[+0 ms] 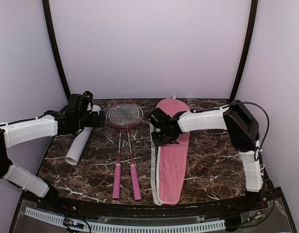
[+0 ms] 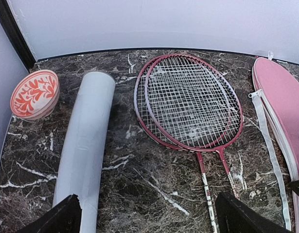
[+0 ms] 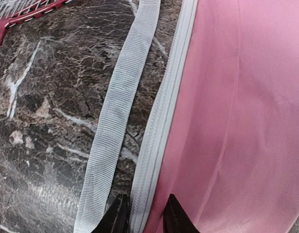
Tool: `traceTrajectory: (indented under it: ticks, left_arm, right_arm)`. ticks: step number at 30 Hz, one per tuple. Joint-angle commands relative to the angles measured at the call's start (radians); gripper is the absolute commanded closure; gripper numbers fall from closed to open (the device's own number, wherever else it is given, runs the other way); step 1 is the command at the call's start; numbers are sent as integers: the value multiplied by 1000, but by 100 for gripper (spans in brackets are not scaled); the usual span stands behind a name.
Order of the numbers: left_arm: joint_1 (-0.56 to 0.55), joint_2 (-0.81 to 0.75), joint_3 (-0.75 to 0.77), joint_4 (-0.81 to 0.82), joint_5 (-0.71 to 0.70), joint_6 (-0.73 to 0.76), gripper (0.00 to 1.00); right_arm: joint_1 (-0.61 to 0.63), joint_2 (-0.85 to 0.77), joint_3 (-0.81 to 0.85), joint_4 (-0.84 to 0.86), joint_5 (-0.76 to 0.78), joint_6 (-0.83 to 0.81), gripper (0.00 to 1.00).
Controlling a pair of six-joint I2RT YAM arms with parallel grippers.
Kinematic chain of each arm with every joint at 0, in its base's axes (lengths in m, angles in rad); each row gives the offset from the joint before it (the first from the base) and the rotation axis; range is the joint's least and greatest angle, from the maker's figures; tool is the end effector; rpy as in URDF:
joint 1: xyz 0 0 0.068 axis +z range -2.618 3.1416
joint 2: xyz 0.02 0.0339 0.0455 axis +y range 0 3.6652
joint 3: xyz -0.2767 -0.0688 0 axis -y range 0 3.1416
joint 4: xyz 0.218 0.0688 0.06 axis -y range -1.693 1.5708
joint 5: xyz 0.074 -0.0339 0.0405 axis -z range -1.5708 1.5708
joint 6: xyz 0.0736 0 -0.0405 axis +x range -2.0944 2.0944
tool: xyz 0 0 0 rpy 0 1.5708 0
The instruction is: Pack up the badminton gear
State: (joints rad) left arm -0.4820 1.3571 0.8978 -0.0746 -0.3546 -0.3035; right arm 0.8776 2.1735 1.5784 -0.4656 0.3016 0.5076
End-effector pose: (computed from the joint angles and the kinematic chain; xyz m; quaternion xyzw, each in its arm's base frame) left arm 0.2834 -0.1194 0.2683 -0.0108 0.8594 -0.0452 0.5093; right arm 0.3117 0.3410 0.1430 -0.1387 0.9473 0.0474 0.2848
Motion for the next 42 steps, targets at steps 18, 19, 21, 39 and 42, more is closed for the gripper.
traceTrajectory:
  ticks: [18, 19, 21, 39, 42]
  left_arm:
    - [-115, -34, -138, 2, 167, -106, 1]
    - [-142, -31, -138, -3, 169, -128, 1]
    - [-190, -26, -141, -4, 212, -179, 3]
    - [-253, 281, 44, 82, 251, -437, 48]
    - [-239, 348, 121, 21, 235, -461, 50]
  right_arm:
    - [-101, -274, -238, 112, -234, -216, 100]
    - [-105, -282, -244, 127, -246, -212, 100]
    - [-117, -290, -253, 154, -275, -201, 100]
    - [-173, -347, -323, 262, -393, -138, 100]
    - [-177, -350, -329, 274, -404, -131, 100]
